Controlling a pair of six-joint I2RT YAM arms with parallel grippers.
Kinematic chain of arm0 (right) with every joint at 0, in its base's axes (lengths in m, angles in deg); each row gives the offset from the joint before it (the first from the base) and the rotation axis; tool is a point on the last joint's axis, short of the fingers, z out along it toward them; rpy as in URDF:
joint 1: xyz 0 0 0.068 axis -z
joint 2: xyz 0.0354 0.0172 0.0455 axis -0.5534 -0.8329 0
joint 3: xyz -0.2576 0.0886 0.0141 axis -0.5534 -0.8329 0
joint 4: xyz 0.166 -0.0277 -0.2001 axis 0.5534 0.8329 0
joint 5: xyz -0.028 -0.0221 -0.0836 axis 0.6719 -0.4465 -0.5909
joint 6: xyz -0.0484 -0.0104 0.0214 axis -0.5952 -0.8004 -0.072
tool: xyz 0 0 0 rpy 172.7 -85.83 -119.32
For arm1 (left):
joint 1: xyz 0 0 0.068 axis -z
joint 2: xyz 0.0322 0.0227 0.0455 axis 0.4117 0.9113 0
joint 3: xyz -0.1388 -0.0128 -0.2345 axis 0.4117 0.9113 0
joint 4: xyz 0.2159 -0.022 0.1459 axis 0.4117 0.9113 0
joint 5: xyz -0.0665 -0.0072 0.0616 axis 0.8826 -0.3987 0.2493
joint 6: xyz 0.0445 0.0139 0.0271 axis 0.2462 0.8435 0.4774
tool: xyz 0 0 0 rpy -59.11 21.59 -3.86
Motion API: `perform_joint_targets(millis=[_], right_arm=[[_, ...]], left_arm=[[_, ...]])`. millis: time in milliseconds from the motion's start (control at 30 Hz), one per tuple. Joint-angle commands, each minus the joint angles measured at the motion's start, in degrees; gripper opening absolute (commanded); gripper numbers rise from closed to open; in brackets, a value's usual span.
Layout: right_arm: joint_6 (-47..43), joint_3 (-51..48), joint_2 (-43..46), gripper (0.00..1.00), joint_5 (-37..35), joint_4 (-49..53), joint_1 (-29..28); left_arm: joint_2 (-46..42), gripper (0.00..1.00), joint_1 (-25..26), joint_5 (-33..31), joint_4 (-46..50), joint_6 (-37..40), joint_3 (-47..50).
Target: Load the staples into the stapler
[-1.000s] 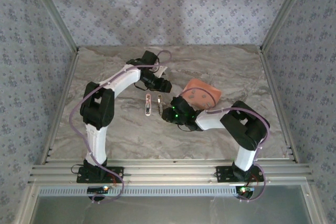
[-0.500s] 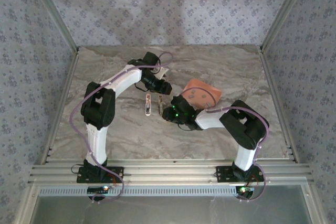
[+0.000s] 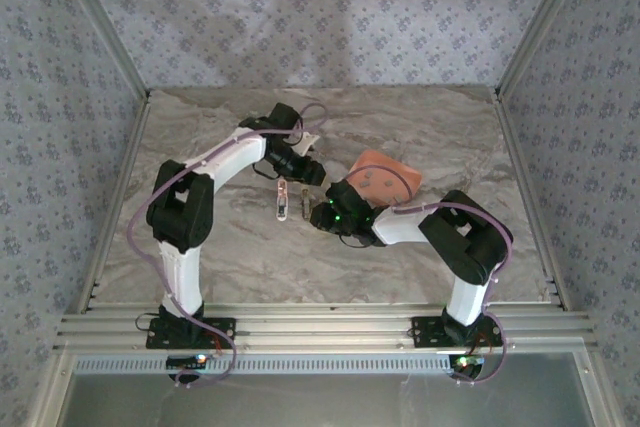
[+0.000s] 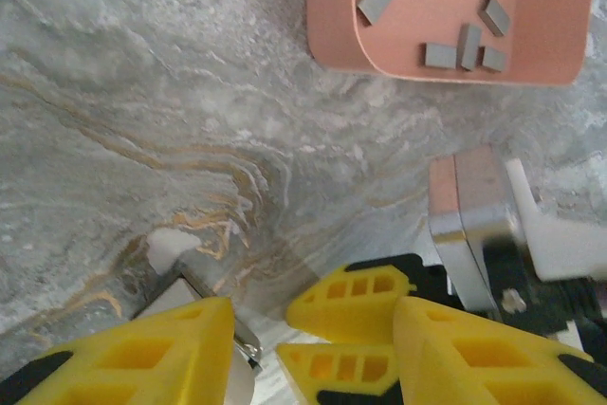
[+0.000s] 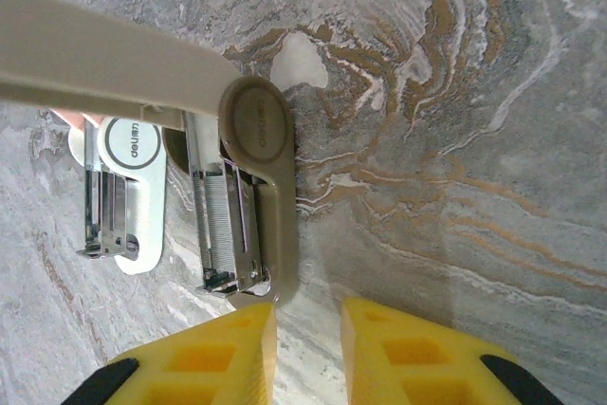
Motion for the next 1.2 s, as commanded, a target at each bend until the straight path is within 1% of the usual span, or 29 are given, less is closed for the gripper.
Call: perform_joint_targets(millis=[0, 367, 500, 533, 600, 700, 800, 867, 1000, 1167], right_arm=[[-0.5, 1.4, 0.2, 0.25, -1.0, 2.7, 0.4], [-1.6, 1.2, 1.8, 0.25, -1.5, 3.5, 0.4], [-2.2, 0.3, 4.1, 0.26, -1.8, 3.5, 0.5], [-2.3, 0.0, 4.9, 0.27, -2.0, 3.7, 0.5], [-2.8, -0.4, 6.6, 0.28, -2.5, 4.6, 0.5], [-3.4, -0.8, 9.2, 0.3, -3.2, 5.9, 0.4], [-3.6, -0.8, 11.3, 0.32, -3.7, 6.9, 0.5], [-3.2, -0.3, 11.8, 0.36, -3.1, 6.8, 1.1], [-2.1, 3.0, 10.3, 0.43, 0.1, 6.7, 2.4], [-2.3, 6.6, 6.9, 0.46, 1.1, 9.0, 2.5]], left_arm=[[-2.4, 0.48, 0.8, 2.2, 0.4, -0.5, 2.7], [-6.7, 0.47, 1.5, 2.2, -3.3, -3.3, 8.8], [-8.7, 0.51, 1.4, 1.3, -3.8, -4.5, 9.0], [-9.3, 0.53, 1.4, 1.0, -5.7, -4.9, 8.8], [-10.5, 0.54, 1.1, -0.1, -6.4, -5.7, 9.0], [-12.8, 0.58, 0.1, -1.4, -8.6, -7.6, 10.4], [-16.2, 0.58, -1.5, -1.8, -11.9, -9.9, 13.6], [-18.9, 0.58, -2.9, -2.4, -14.2, -11.5, 16.3], [-24.2, 0.6, -6.3, -3.8, -18.0, -13.9, 21.9], [-27.5, 0.61, -8.5, -3.9, -18.1, -13.9, 25.3]])
